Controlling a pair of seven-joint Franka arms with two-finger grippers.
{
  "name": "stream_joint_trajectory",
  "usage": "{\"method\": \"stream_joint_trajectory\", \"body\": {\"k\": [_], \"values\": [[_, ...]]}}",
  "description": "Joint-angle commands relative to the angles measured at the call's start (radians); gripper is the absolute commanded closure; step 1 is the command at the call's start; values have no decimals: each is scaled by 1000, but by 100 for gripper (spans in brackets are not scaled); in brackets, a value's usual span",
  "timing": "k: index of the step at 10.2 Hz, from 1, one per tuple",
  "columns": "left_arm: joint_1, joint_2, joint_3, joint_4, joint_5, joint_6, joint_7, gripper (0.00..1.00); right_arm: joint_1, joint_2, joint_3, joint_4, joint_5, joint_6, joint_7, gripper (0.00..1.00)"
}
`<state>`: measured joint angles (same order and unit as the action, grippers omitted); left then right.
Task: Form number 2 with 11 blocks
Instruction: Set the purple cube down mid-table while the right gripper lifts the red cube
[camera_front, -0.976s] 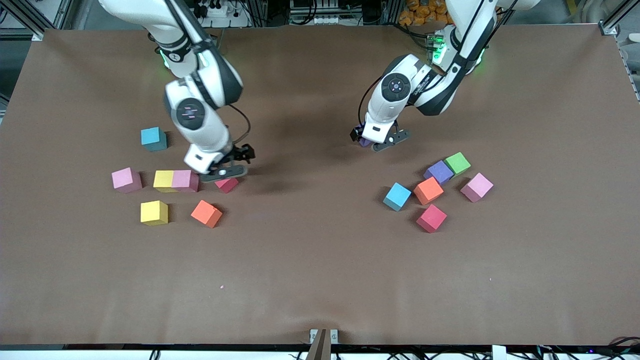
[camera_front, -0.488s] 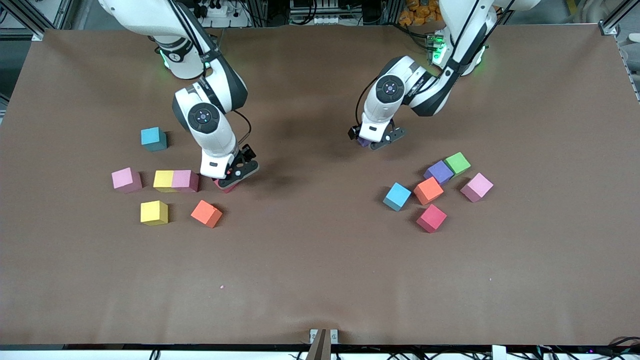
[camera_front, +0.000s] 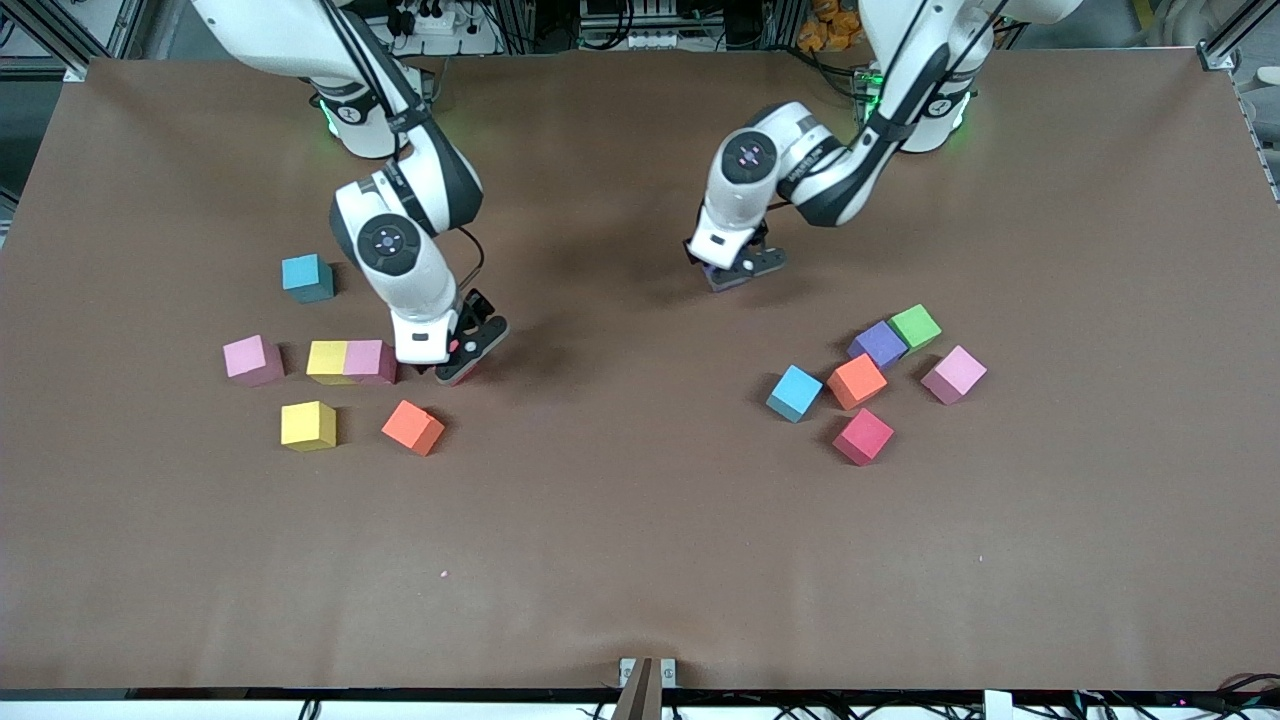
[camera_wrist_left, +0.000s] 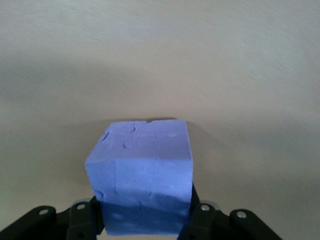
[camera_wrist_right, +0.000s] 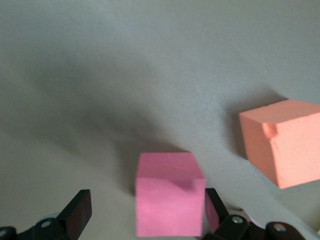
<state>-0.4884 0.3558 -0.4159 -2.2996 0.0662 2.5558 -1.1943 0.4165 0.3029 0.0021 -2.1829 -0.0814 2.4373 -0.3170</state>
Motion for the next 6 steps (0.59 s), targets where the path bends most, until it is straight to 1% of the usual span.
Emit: {"method": "stream_joint_trajectory", "body": {"k": [1,3,5,6], "values": [[-48,0,3,51,27,-41,51,94,-48,12,9,-8,-20,31,-53,0],[-123,43,2,153,27,-123,59,95,-50,28,9,-38,-20,93,-51,0],[-197,124,0,253,27,-175,74,94,-50,30,10,-44,-17,97,-45,0],[-223,158,0,278,20,-180,74,94,-50,32,10,-49,-17,98,-45,0]]}}
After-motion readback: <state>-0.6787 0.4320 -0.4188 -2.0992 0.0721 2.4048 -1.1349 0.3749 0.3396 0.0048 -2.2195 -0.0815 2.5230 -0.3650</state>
